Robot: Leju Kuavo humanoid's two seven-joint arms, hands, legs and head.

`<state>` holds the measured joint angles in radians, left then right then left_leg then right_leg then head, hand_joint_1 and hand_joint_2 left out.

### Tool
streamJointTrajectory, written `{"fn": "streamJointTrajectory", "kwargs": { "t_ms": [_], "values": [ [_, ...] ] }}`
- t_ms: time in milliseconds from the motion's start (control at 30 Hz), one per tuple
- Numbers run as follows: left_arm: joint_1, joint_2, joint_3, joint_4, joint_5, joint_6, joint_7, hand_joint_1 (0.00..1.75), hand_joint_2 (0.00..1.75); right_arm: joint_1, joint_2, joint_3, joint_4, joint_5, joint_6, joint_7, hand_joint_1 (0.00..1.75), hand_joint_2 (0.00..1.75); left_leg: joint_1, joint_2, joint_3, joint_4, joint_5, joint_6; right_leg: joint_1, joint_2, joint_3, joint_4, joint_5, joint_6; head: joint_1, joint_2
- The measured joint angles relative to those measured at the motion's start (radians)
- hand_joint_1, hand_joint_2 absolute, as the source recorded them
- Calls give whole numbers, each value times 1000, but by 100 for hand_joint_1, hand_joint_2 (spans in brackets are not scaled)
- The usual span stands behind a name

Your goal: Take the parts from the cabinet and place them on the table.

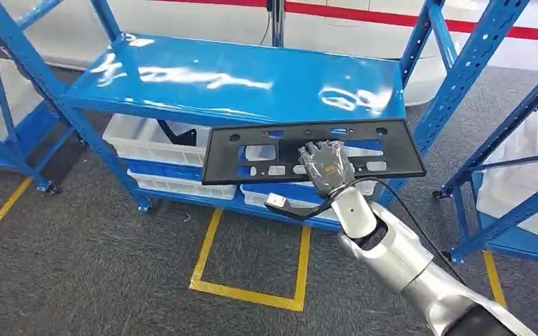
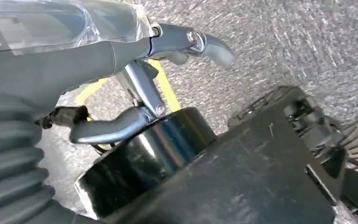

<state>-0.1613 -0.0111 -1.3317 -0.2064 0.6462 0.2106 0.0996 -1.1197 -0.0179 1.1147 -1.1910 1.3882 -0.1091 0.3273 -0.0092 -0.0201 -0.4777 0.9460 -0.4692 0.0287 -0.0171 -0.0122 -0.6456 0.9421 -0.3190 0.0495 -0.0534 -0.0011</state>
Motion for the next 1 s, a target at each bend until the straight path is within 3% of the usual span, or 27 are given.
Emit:
{"fn": "streamJointTrajectory", "kwargs": {
  "t_ms": [33,67,133,167,200,233,267,300,367,400,433,500,533,567,633,667,700,733,767,800,867,900,933,967,1000],
  "values": [
    [1,-1,0,0,0,0,0,0,175,1,0,0,1,-2,1,0,175,175,1,2,-9,-3,8,11,-1,1,-5,1,5,6,0,0],
    [0,-1,0,0,0,0,0,0,175,1,-2,0,3,-6,2,1,175,175,6,5,-15,-4,20,28,-6,1,-12,7,-8,9,0,0],
    [-1,-1,0,0,0,0,0,0,175,1,-3,0,4,-9,11,8,175,175,3,10,-40,-3,42,44,-6,2,-57,128,-135,15,0,0],
    [-2,-1,0,0,0,0,0,0,175,0,-5,0,4,-10,13,13,175,175,1,11,-51,-3,51,45,-6,2,-81,210,-188,17,0,0],
    [-3,-2,0,0,0,0,0,0,175,0,-5,0,5,-11,16,18,175,175,0,12,-62,-3,61,47,-3,3,-101,289,-226,18,0,0],
    [-4,-2,0,0,0,-1,0,0,175,0,-7,0,5,-12,19,22,175,175,-3,12,-75,-2,71,49,-2,4,-112,352,-241,18,0,0],
    [-6,-4,0,0,0,-1,1,0,175,0,-10,-1,7,-15,22,27,175,175,-6,13,-92,-1,85,49,-1,5,-99,374,-219,14,0,0],
    [-8,-4,0,0,0,-1,2,0,175,-1,-11,-1,8,-16,23,28,175,175,-8,13,-104,-1,94,49,0,6,-69,348,-187,9,0,0],
    [-12,-6,0,0,0,-1,4,0,175,-12,-17,-5,9,-21,25,34,175,175,-12,13,-126,-1,116,45,5,6,67,168,-124,-7,0,0],
    [-13,-7,0,0,0,-1,5,0,175,-19,-17,-6,9,-21,26,34,175,175,-12,13,-129,0,122,43,8,7,124,85,-138,-13,0,0],
    [-14,-8,0,0,0,-1,6,0,175,-25,-17,-9,9,-23,26,35,175,175,-19,13,-136,0,127,37,14,6,164,20,-167,-17,0,0],
    [-16,-8,0,0,0,0,11,0,175,-33,-18,-13,9,-26,26,37,175,175,-14,15,-137,-4,146,27,15,9,160,-2,-160,-18,0,0],
    [-16,-8,0,0,0,2,11,0,175,-35,-22,-13,9,-28,31,38,175,175,-12,15,-141,-5,156,22,19,9,158,4,-154,-23,0,0],
    [-14,-7,0,0,-1,2,12,0,175,-34,-24,-13,9,-31,38,40,175,175,-18,13,-146,-5,163,13,12,6,148,-2,-140,-33,0,0],
    [-14,-6,0,0,-4,1,12,0,175,-38,-28,-13,9,-42,59,44,175,175,-11,13,-175,58,71,0,10,1,124,-2,-117,-46,0,0],
    [-18,-6,1,0,-4,1,12,0,175,-38,-29,-13,9,-48,66,48,175,175,-5,13,-200,146,-4,-7,11,1,106,-2,-103,-47,0,0],
    [-21,-6,1,0,-6,1,12,0,175,-38,-33,-14,9,-50,72,48,175,175,-3,13,-219,227,-55,-13,12,1,91,-1,-92,-48,0,0],
    [-23,-6,2,0,-8,1,12,0,175,-38,-37,-14,9,-51,75,49,175,175,-3,13,-231,293,-85,-16,14,1,78,0,-82,-48,0,0],
    [-24,-6,2,0,-10,1,12,0,175,-37,-42,-14,9,-52,78,50,175,175,-3,13,-232,351,-93,-17,15,1,60,1,-68,-49,0,0],
    [-24,-6,2,0,-11,1,12,0,175,-36,-44,-14,9,-53,80,51,175,175,-3,13,-215,351,-70,-16,16,1,45,1,-57,-48,0,0],
    [-23,-6,2,0,-16,0,12,0,175,-36,-50,-14,8,-58,85,51,175,175,-4,13,-144,265,-5,-10,17,3,22,2,-39,-46,0,0],
    [-23,-6,2,0,-16,-1,12,0,175,-36,-53,-14,3,-60,86,53,175,175,-5,13,-59,137,27,0,19,5,8,2,-24,-44,0,0],
    [-25,-5,2,0,-16,-2,12,0,175,-36,-55,-15,0,-60,88,53,175,175,-7,13,2,40,1,10,18,5,0,2,-16,-41,0,0],
    [-26,-6,2,0,-17,-2,11,0,175,-38,-58,-17,-4,-60,89,54,175,175,-12,13,38,-27,-17,16,21,5,-3,3,-8,-37,0,0],
    [-26,-6,2,0,-17,-3,11,0,175,-37,-60,-18,-5,-60,90,55,175,175,-14,13,27,-20,-9,19,17,4,-2,-5,4,-30,0,0]
  ]
}}
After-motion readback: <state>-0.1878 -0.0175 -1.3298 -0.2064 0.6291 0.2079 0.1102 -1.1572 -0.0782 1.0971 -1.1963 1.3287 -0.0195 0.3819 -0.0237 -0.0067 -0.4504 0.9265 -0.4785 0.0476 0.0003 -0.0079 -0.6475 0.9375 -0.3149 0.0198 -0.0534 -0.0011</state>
